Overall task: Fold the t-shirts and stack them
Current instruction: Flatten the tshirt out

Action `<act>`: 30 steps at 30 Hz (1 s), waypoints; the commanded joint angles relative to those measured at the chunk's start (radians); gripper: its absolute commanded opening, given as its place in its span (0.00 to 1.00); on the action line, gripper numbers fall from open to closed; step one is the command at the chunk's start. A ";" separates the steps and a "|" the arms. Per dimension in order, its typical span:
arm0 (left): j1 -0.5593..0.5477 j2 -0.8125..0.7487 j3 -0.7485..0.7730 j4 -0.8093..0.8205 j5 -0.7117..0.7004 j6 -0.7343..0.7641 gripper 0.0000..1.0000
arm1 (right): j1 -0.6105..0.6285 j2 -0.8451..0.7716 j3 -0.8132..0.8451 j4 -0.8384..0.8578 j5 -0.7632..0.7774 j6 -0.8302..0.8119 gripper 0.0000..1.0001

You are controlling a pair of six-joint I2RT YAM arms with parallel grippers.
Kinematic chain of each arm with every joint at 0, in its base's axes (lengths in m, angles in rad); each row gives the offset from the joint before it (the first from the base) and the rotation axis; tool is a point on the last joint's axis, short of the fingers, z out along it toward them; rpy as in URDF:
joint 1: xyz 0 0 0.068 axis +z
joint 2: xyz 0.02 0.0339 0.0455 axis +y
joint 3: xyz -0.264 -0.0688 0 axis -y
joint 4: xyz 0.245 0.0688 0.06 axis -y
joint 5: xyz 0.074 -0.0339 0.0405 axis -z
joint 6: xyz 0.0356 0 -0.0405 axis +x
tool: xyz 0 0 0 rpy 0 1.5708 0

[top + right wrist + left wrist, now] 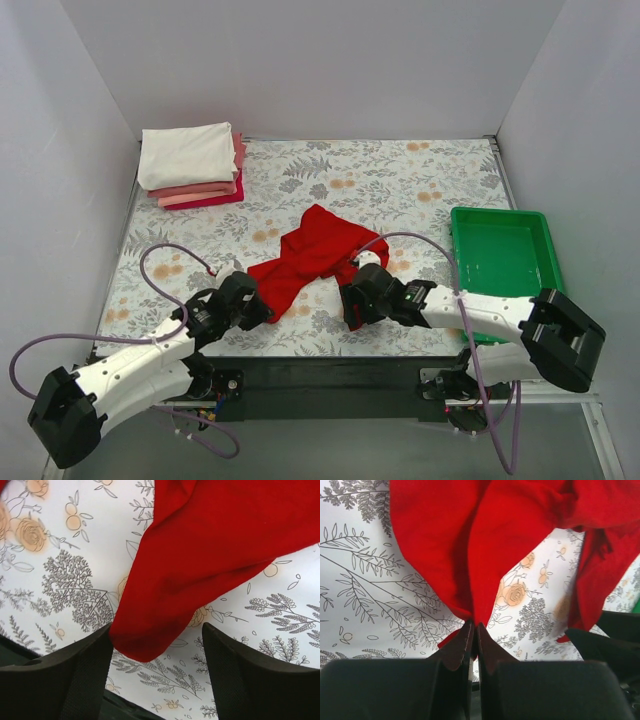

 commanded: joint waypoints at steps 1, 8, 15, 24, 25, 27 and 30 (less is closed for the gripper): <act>-0.003 -0.043 0.021 -0.008 -0.013 0.020 0.00 | 0.022 0.046 0.062 -0.016 0.112 0.072 0.74; -0.003 -0.037 0.108 -0.037 -0.102 0.024 0.00 | 0.024 0.014 0.096 -0.114 0.247 0.101 0.07; -0.003 0.007 0.280 -0.054 -0.355 0.004 0.00 | -0.140 -0.106 0.102 -0.180 0.304 0.020 0.01; 0.093 0.208 0.629 -0.116 -0.573 0.043 0.00 | -0.513 -0.256 0.258 -0.174 0.249 -0.202 0.01; 0.128 0.214 0.654 -0.113 -0.573 0.049 0.00 | -0.533 -0.264 0.277 -0.172 0.244 -0.236 0.01; 0.164 0.219 0.706 -0.094 -0.567 0.081 0.00 | -0.591 -0.293 0.335 -0.174 0.221 -0.268 0.01; 0.230 0.217 0.817 -0.088 -0.535 0.110 0.00 | -0.656 -0.327 0.419 -0.182 0.186 -0.313 0.01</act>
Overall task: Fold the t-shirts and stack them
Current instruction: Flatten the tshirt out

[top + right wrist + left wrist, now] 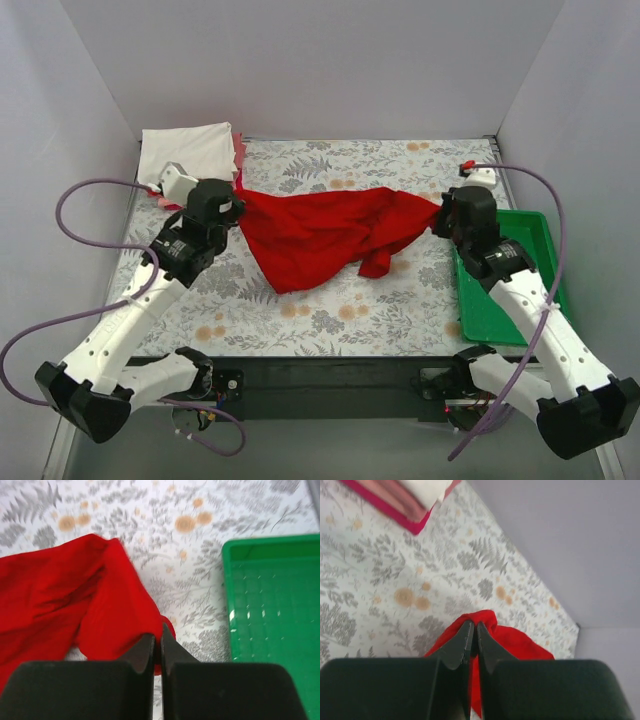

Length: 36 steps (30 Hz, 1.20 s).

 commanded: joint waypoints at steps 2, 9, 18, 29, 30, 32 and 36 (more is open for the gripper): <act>0.052 -0.033 0.162 0.043 -0.051 0.103 0.00 | -0.074 -0.063 0.151 -0.001 -0.027 -0.118 0.01; 0.054 -0.071 0.312 -0.013 -0.221 0.183 0.00 | -0.086 -0.140 0.309 -0.052 0.065 -0.208 0.01; 0.054 -0.241 0.409 0.000 -0.304 0.273 0.00 | -0.088 -0.260 0.458 -0.116 0.128 -0.262 0.01; 0.052 -0.320 0.553 0.115 -0.358 0.506 0.00 | -0.086 -0.337 0.631 -0.173 -0.021 -0.287 0.01; 0.052 -0.311 0.564 0.126 -0.370 0.523 0.00 | -0.085 -0.337 0.634 -0.179 -0.041 -0.284 0.01; 0.051 -0.271 0.570 0.169 -0.372 0.598 0.00 | -0.085 -0.340 0.621 -0.187 -0.085 -0.279 0.01; -0.014 -0.170 0.506 0.250 -0.485 0.715 0.00 | -0.086 -0.335 0.530 -0.185 -0.098 -0.251 0.01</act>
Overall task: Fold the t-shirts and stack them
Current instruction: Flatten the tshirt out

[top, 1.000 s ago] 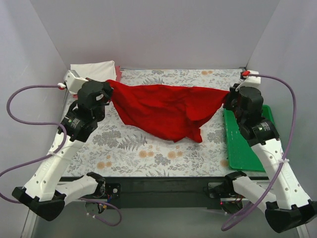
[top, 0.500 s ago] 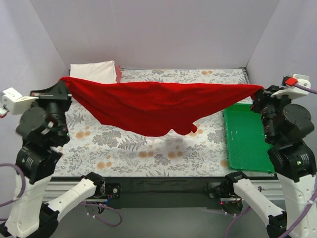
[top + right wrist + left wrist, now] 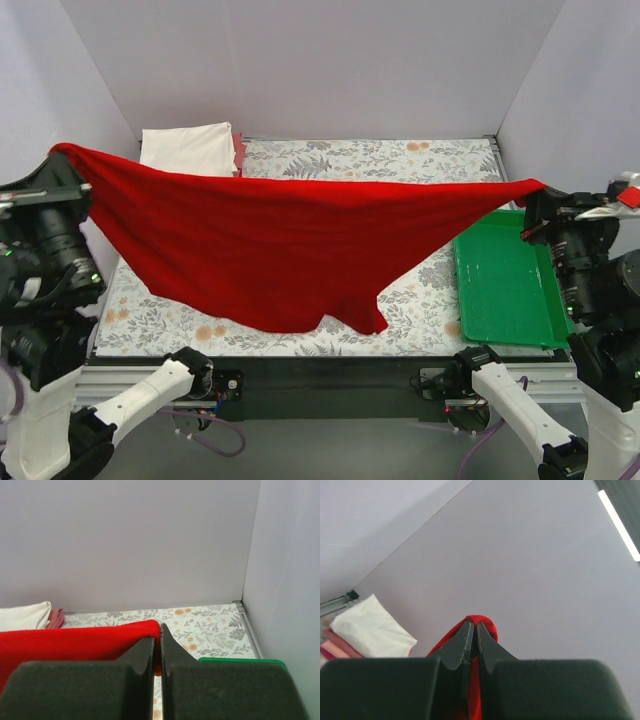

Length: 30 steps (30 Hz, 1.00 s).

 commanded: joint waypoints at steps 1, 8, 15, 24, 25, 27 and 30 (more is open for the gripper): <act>-0.058 0.145 -0.071 0.089 -0.137 0.154 0.00 | -0.004 0.021 -0.079 -0.006 -0.039 0.010 0.01; 0.011 0.330 -0.262 0.197 -0.023 0.133 0.00 | -0.005 0.107 -0.441 0.039 -0.020 0.082 0.01; 0.169 0.824 -0.233 0.272 0.358 0.045 0.00 | -0.077 0.324 -0.716 0.218 -0.128 0.120 0.01; 0.181 1.356 0.141 0.384 0.462 0.155 0.00 | -0.188 0.576 -0.750 0.392 -0.245 0.099 0.01; 0.181 1.398 0.196 0.355 0.470 0.169 0.00 | -0.191 0.602 -0.748 0.393 -0.247 0.099 0.01; 0.181 1.490 0.349 0.303 0.476 0.179 0.00 | -0.193 0.622 -0.745 0.401 -0.250 0.096 0.01; 0.181 1.611 0.480 0.223 0.493 0.164 0.04 | -0.196 0.656 -0.740 0.398 -0.239 0.102 0.01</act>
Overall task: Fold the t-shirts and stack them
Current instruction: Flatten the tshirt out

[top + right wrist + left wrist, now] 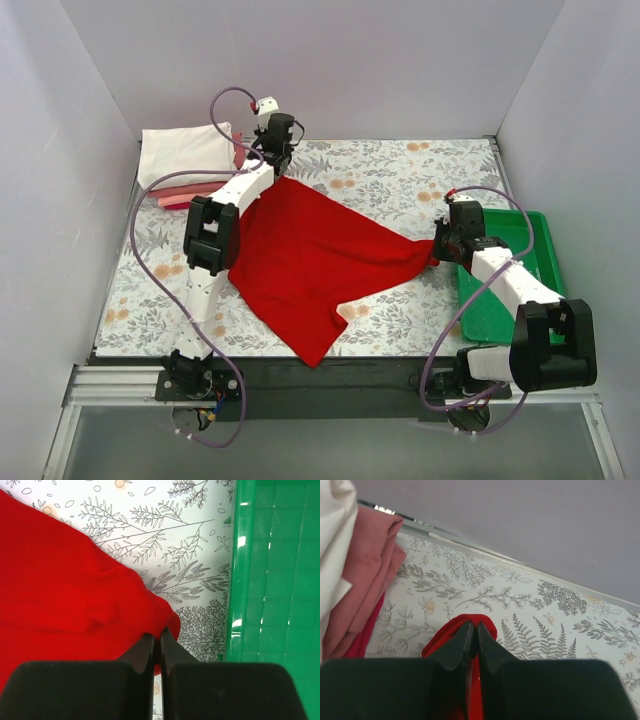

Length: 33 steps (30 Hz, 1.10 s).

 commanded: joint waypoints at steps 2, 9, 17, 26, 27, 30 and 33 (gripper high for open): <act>0.005 0.045 0.136 -0.070 0.066 0.004 0.21 | -0.008 0.018 0.022 0.056 -0.016 -0.003 0.01; -0.001 -0.084 0.094 -0.151 0.212 -0.067 0.90 | -0.008 0.004 0.001 0.049 -0.036 -0.005 0.05; -0.151 -0.465 -0.254 -0.347 0.210 -0.183 0.92 | -0.008 -0.005 -0.057 0.043 -0.095 0.009 0.09; -0.334 -0.937 -0.850 -0.369 0.344 -0.469 0.93 | -0.002 -0.102 -0.053 -0.003 -0.096 -0.029 0.70; -0.370 -0.966 -0.884 -0.373 0.352 -0.486 0.93 | -0.003 -0.119 -0.051 -0.005 -0.096 -0.032 0.74; -0.446 -1.055 -1.001 -0.408 0.388 -0.518 0.94 | -0.002 -0.183 -0.042 -0.014 -0.167 -0.048 0.96; -0.591 -1.102 -1.074 -0.479 0.413 -0.559 0.94 | 0.000 -0.281 -0.043 -0.022 -0.201 -0.051 0.98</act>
